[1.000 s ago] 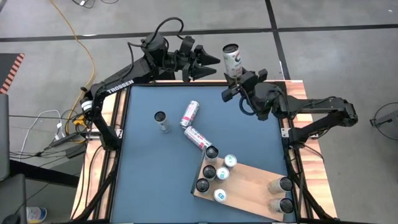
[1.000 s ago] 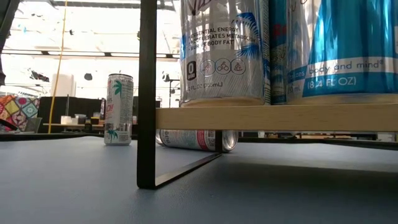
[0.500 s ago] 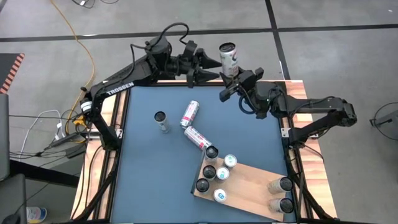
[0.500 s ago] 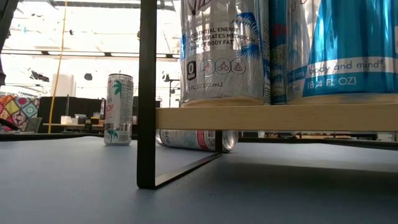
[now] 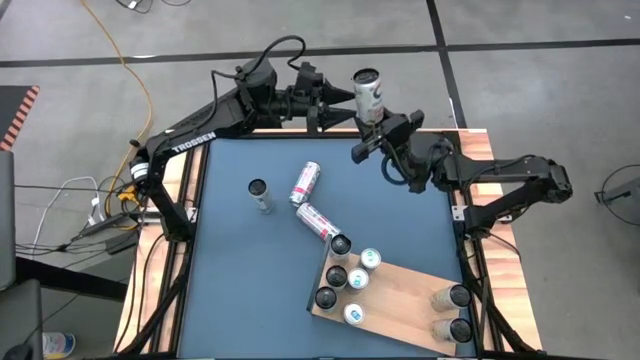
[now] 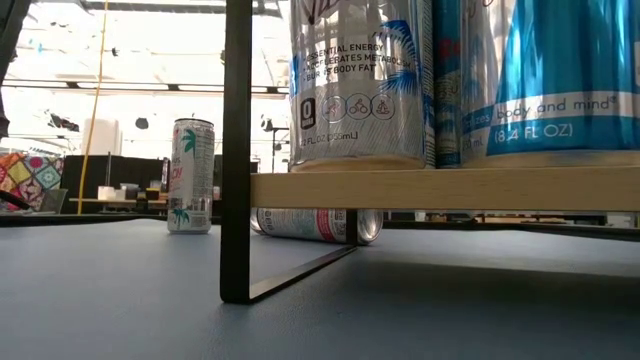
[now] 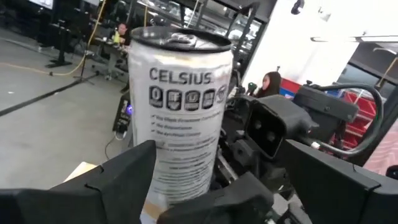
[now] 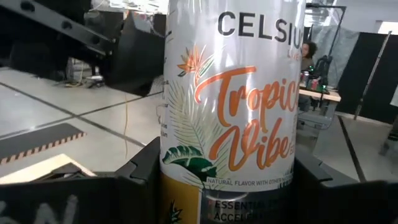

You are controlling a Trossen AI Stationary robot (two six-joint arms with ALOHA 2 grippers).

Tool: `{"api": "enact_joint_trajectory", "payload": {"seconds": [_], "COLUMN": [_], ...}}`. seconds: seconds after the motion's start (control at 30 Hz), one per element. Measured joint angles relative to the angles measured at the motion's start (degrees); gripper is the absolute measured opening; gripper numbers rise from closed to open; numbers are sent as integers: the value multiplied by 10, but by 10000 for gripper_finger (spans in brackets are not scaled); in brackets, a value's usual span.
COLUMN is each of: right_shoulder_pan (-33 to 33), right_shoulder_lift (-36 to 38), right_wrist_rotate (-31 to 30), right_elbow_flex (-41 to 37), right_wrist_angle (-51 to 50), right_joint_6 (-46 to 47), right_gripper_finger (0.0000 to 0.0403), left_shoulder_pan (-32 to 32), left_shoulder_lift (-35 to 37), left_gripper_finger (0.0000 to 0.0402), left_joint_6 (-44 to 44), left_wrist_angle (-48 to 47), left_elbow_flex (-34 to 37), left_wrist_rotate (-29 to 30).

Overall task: Place canned beverage on shelf
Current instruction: Put the white yellow soda can on the shelf

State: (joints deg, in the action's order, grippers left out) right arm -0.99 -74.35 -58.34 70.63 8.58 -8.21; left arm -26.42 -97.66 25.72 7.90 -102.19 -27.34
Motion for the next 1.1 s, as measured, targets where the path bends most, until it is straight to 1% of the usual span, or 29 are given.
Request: {"api": "enact_joint_trajectory", "payload": {"seconds": [0.07,0.13,0.23,0.3,0.4,0.5,0.67,0.77,0.9,1.1], "right_shoulder_pan": [1,3,7,8,10,10,10,10,8,8], "right_shoulder_lift": [0,0,-1,-1,-1,-1,0,0,0,0], "right_wrist_rotate": [1,20,34,35,29,31,81,90,90,90], "right_elbow_flex": [0,0,0,0,0,0,0,0,0,0], "right_wrist_angle": [0,0,-6,-4,-4,-4,-7,-6,-6,-8], "right_joint_6": [3,2,0,0,0,0,2,2,2,5], "right_gripper_finger": [214,214,214,214,214,214,214,214,214,214], "left_shoulder_pan": [2,3,8,9,8,7,12,13,14,15], "left_shoulder_lift": [-8,-15,-29,-30,-28,-29,-28,-29,-29,-29], "left_gripper_finger": [336,336,336,336,336,336,336,334,314,261], "left_joint_6": [3,6,21,33,20,24,26,25,37,36], "left_wrist_angle": [10,7,32,38,42,59,53,50,47,46], "left_elbow_flex": [0,0,0,0,0,0,0,0,0,0], "left_wrist_rotate": [2,4,7,8,11,6,2,0,-3,8]}}
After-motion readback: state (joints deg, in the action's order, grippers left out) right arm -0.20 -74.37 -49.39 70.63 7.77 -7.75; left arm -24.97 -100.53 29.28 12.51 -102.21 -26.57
